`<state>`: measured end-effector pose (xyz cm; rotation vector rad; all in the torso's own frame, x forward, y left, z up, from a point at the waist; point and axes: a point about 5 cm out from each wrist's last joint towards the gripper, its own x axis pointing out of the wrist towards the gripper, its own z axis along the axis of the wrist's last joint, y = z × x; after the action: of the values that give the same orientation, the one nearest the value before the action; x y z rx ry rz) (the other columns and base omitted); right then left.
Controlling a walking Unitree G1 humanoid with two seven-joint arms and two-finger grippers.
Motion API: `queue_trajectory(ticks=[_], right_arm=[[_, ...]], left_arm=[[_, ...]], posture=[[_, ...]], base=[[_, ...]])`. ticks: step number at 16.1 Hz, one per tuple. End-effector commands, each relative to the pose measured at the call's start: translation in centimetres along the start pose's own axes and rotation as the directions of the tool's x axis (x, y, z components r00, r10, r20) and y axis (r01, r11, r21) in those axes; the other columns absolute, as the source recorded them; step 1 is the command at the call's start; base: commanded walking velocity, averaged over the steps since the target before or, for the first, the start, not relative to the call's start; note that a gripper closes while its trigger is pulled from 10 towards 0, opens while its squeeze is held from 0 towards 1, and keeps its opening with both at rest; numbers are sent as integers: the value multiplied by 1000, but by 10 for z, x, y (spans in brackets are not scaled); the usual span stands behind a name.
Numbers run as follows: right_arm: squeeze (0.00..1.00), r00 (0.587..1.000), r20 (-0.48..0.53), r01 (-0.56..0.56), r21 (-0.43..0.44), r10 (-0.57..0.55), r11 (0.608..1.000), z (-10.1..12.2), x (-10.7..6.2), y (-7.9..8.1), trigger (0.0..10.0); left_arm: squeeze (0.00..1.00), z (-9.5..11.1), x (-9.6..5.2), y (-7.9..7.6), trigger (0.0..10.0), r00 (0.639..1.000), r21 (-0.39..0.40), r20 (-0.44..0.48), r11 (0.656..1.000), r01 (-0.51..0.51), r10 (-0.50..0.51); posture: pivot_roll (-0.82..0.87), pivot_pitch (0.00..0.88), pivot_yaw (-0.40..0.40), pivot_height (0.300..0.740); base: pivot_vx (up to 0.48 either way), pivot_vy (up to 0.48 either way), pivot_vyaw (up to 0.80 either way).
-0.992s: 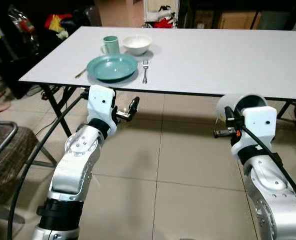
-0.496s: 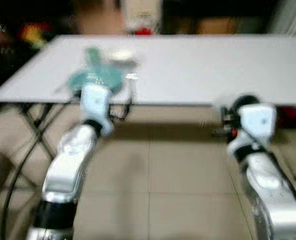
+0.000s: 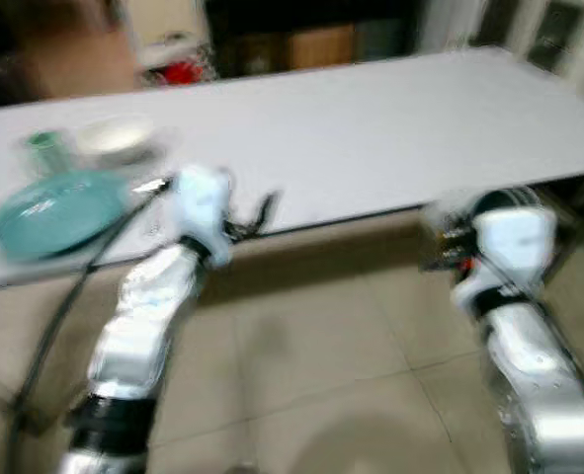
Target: Setting the table
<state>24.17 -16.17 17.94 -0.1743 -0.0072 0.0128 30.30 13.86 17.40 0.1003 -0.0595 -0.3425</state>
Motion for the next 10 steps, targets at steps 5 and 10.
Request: queue_trajectory(ticks=[5, 10], right_arm=[[0, 999, 24, 31, -15, -31, 999, 5, -1, -8, 10000], [0, 999, 23, 34, -17, -34, 999, 5, -1, -8, 10000]], left_arm=[[0, 6, 3, -7, 10000, 999, 1, 22, 1000, 26, -26], [0, 6, 5, -8, 10000, 999, 0, 25, 1000, 31, -31]], posture=[[-53, 0, 68, 740], [-54, 0, 70, 740]], base=[[336, 0, 0], [337, 0, 0]])
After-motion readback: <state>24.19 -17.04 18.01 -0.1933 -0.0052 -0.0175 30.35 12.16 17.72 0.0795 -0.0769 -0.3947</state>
